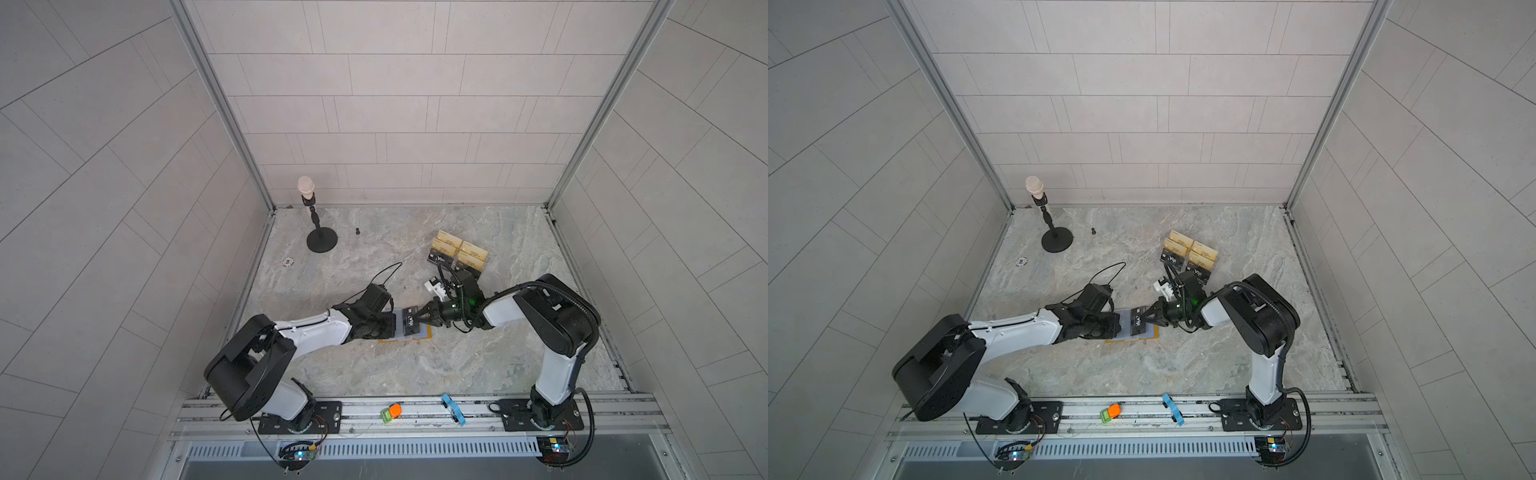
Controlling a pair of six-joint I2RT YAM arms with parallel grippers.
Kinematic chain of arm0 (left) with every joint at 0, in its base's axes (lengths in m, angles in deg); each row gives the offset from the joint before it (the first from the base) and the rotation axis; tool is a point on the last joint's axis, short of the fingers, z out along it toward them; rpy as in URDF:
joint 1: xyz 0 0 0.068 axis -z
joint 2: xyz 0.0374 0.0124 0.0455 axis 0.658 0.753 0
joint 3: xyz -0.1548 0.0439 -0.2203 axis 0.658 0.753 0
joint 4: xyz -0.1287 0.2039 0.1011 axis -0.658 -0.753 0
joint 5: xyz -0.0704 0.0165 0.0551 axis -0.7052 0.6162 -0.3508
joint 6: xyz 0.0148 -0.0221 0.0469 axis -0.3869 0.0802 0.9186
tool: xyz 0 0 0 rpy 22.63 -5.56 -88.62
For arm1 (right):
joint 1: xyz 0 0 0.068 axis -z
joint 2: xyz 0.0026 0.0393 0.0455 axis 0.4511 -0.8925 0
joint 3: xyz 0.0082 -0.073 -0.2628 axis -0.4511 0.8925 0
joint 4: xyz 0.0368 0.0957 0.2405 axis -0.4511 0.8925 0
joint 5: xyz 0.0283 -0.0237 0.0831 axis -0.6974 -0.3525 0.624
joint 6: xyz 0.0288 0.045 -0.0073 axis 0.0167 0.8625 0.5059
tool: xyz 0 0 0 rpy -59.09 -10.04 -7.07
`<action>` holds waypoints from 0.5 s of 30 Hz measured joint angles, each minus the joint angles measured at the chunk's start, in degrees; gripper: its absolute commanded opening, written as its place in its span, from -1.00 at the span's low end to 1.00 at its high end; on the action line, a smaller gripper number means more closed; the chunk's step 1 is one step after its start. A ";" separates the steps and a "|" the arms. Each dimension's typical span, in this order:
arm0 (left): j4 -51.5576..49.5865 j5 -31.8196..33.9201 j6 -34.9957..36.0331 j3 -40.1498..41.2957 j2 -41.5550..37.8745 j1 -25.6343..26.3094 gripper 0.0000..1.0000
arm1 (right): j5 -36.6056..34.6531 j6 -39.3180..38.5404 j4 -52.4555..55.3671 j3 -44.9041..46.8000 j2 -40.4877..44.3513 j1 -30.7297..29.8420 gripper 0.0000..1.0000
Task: Insert credit cards into a card holder
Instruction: Insert the credit card into the card slot.
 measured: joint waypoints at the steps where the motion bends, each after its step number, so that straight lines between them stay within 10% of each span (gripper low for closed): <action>1: 0.00 0.00 0.00 0.00 0.00 0.00 -0.89 | 0.04 0.11 -0.09 0.07 0.00 -0.04 -1.00; 15: -0.02 0.00 0.02 0.00 0.00 0.00 -0.89 | 0.09 0.57 -2.14 0.70 0.00 -0.57 -1.00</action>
